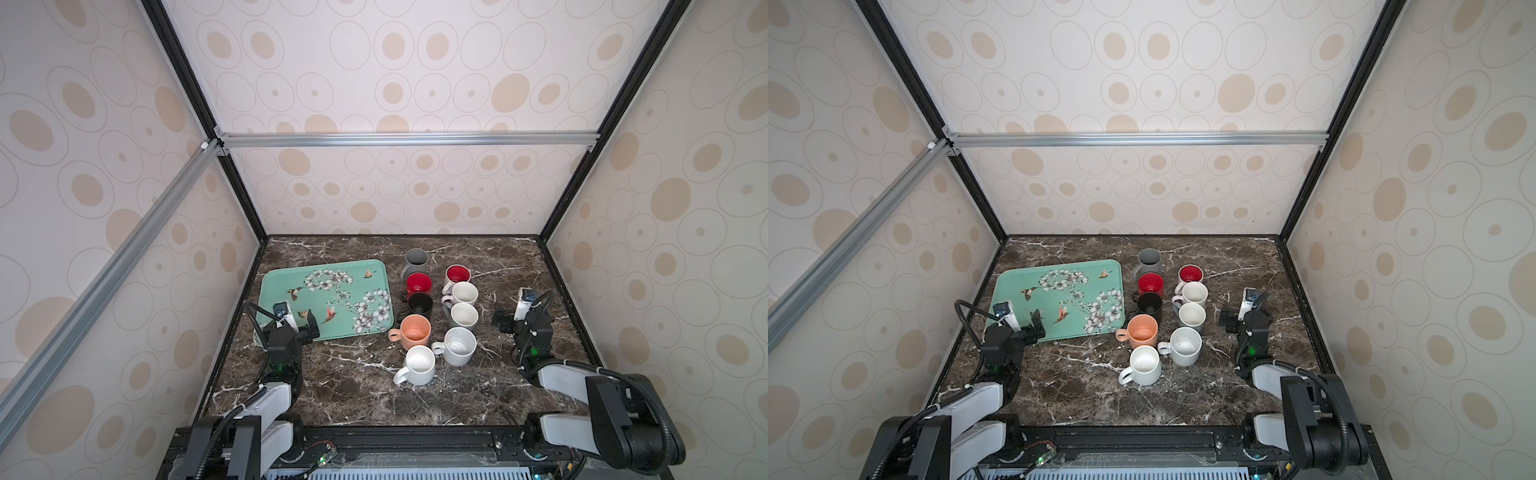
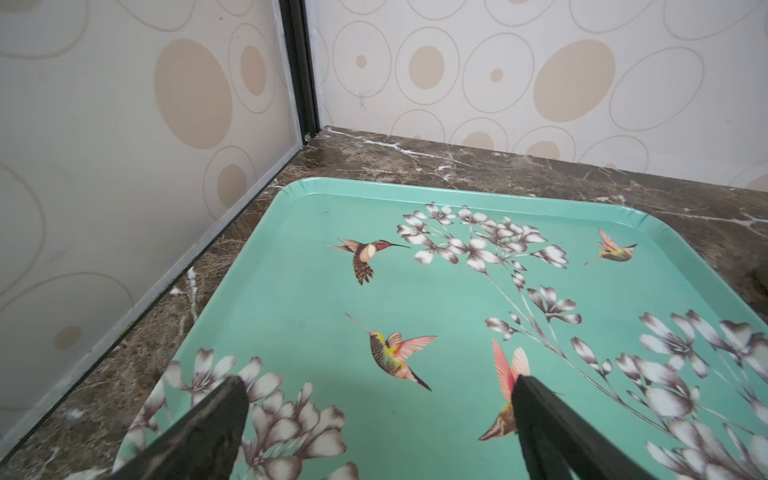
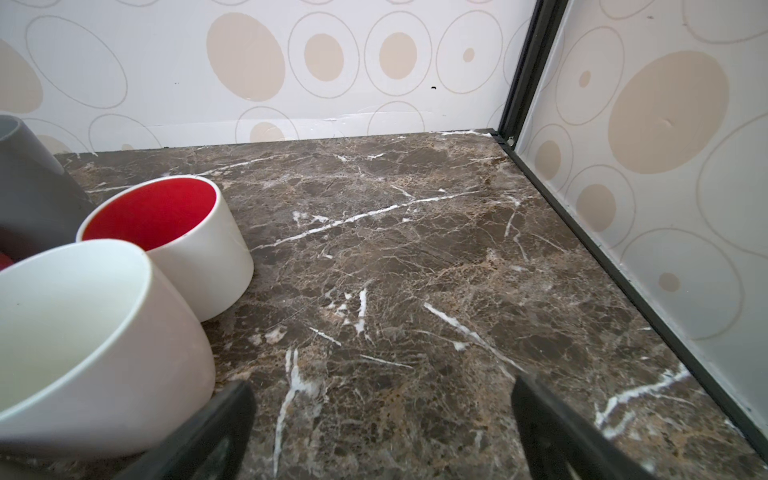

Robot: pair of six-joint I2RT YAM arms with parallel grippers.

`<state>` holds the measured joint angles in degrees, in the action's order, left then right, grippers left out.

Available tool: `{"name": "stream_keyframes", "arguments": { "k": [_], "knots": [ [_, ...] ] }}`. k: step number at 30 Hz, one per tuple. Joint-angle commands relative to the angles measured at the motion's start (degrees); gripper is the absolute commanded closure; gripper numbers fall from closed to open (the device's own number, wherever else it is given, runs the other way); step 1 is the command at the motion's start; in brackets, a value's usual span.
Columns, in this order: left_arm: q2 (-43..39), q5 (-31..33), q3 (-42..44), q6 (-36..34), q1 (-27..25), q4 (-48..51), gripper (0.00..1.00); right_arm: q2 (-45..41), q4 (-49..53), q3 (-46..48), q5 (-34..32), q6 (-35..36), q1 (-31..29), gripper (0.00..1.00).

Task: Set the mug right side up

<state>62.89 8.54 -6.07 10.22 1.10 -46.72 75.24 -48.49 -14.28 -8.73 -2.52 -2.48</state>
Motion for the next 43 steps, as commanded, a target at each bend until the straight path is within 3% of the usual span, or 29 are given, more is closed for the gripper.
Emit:
{"name": "stream_keyframes", "arguments": {
  "k": [1, 8, 12, 18, 31, 34, 43],
  "knots": [
    [4.9, 0.1, 1.4, -1.2, 1.1, -18.4, 0.0, 4.6, -9.2, 0.6, 2.1, 1.7, 0.5, 0.0],
    [20.4, -4.0, 1.7, -4.1, 1.3, -39.6, 0.0, 13.7, -20.3, 1.6, 2.3, 1.9, 0.5, 0.0],
    [29.0, -5.9, 2.2, -4.7, 1.3, -50.0, 0.0, 11.1, -7.0, -3.1, -1.2, 0.1, 0.5, 0.0],
    [27.1, -8.8, -5.2, -6.3, 1.0, -33.0, 0.0, 12.3, 1.1, -8.4, -1.7, 0.4, 0.2, 0.0],
    [27.5, -10.5, -6.1, -7.9, 0.4, -32.1, 0.0, 12.4, 0.4, -8.2, -1.8, 0.7, 0.1, 0.0],
    [27.8, -7.4, -7.6, -9.7, -1.6, -29.6, 0.0, 12.4, 0.4, -8.3, -1.8, 0.6, 0.1, 0.0],
    [27.5, -6.7, -7.2, -9.4, -1.7, -30.1, 0.0, 12.4, 0.4, -8.3, -1.8, 0.7, 0.1, 0.0]
  ]
}}
